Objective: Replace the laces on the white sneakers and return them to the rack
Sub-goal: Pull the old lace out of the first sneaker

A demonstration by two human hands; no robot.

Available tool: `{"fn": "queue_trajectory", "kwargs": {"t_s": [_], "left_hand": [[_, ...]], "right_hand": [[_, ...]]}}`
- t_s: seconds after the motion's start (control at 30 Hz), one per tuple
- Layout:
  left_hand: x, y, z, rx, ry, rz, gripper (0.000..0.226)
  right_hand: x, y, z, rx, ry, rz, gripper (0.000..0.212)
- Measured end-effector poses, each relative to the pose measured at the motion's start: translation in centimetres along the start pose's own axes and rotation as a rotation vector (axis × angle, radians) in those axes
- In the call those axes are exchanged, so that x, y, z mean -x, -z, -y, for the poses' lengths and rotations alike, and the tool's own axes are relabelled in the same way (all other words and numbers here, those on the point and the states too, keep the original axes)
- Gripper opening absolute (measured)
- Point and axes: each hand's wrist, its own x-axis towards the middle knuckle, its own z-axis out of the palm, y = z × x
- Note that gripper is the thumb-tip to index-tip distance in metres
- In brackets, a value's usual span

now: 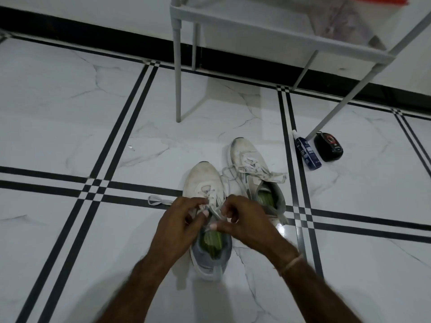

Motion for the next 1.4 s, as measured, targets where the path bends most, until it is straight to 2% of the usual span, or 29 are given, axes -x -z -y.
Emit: {"fn": "queue_trajectory", "kwargs": {"t_s": [0.07,0.2,0.27,0.33,0.37,0.53,0.7,0.73,0.77,0.83,0.87,0.9,0.93,1.0,1.13,1.2,1.27,1.3,1.33,1.37,1.4], "left_hand": [[-0.3,0.0,-0.1,-0.024,0.006,0.0,0.025],[-1.1,0.1,-0.8,-0.134,-0.041,-0.019,0.023],[-0.9,0.5,-0.4,-0.139,0.006,-0.047,0.017],[-0.2,0.8,0.2,0.051,0.124,-0.053,0.017],[0.3,0.8,0.3,0.097,0.148,-0.046,0.018],[0.6,-0.6,-1.0,-0.233,-0.09,-0.044,0.031],[-1.1,-0.9,-2.0,-0.372,-0.061,-0.043,0.005],[-1.2,-1.1,-1.8,-0.279,-0.028,-0.052,0.005],[-1.5,-1.2,-1.7,-0.019,0.095,-0.077,0.009],[-2.0,-1.2,-1.8,0.608,0.456,-0.125,0.02],[-1.9,-1.2,-1.6,0.777,0.549,-0.135,0.021],[-1.8,-1.1,-1.4,0.767,0.55,-0.127,0.019],[-1.7,-1.2,-1.2,0.646,0.464,-0.085,0.014],[-1.3,-1.0,-1.0,0.321,0.202,0.011,0.006],[-2.6,0.2,-0.6,-0.013,-0.076,0.125,0.012],[-3.2,0.7,-0.7,-0.194,-0.139,0.234,0.02],[-3.4,0.5,-1.0,-0.347,-0.126,0.284,0.021],[-3.3,0.2,-1.4,-0.311,-0.047,0.23,0.021],[-3.3,0.0,-1.9,-0.108,0.096,0.135,0.022],[-3.4,0.1,-2.5,0.208,0.291,0.013,0.026],[-3.4,0.5,-3.3,0.645,0.483,-0.112,0.031]], "right_hand": [[0.6,-1.4,-0.3,0.017,0.008,-0.009,0.041],[0.2,-2.9,-0.1,0.11,0.014,-0.173,0.015],[0.2,-3.2,-1.3,-0.073,-0.101,-0.218,0.028],[0.7,-3.4,-2.5,-0.32,-0.228,-0.215,0.031],[0.9,-3.6,-2.7,-0.362,-0.234,-0.216,0.03],[0.5,-4.2,-2.0,-0.287,-0.126,-0.268,0.018],[0.6,-4.1,-1.9,-0.332,-0.167,-0.252,0.031],[0.7,-4.1,-2.0,-0.377,-0.194,-0.255,0.035],[0.7,-4.1,-2.1,-0.429,-0.228,-0.254,0.038],[0.6,-4.3,-2.5,-0.49,-0.281,-0.248,0.04],[0.6,-4.4,-2.5,-0.498,-0.291,-0.247,0.039],[0.7,-4.6,-2.5,-0.498,-0.288,-0.252,0.04],[0.7,-4.7,-2.5,-0.488,-0.278,-0.259,0.041],[0.8,-4.9,-2.5,-0.463,-0.272,-0.267,0.042],[1.1,-4.9,-2.9,-0.45,-0.281,-0.252,0.042],[1.2,-5.0,-2.8,-0.456,-0.278,-0.241,0.04],[1.4,-5.1,-2.7,-0.466,-0.275,-0.233,0.035],[1.4,-5.1,-2.7,-0.47,-0.273,-0.231,0.032],[1.4,-5.0,-2.7,-0.481,-0.274,-0.231,0.029],[1.5,-5.0,-2.7,-0.498,-0.276,-0.228,0.027],[1.5,-5.0,-2.7,-0.517,-0.278,-0.224,0.027]]}}
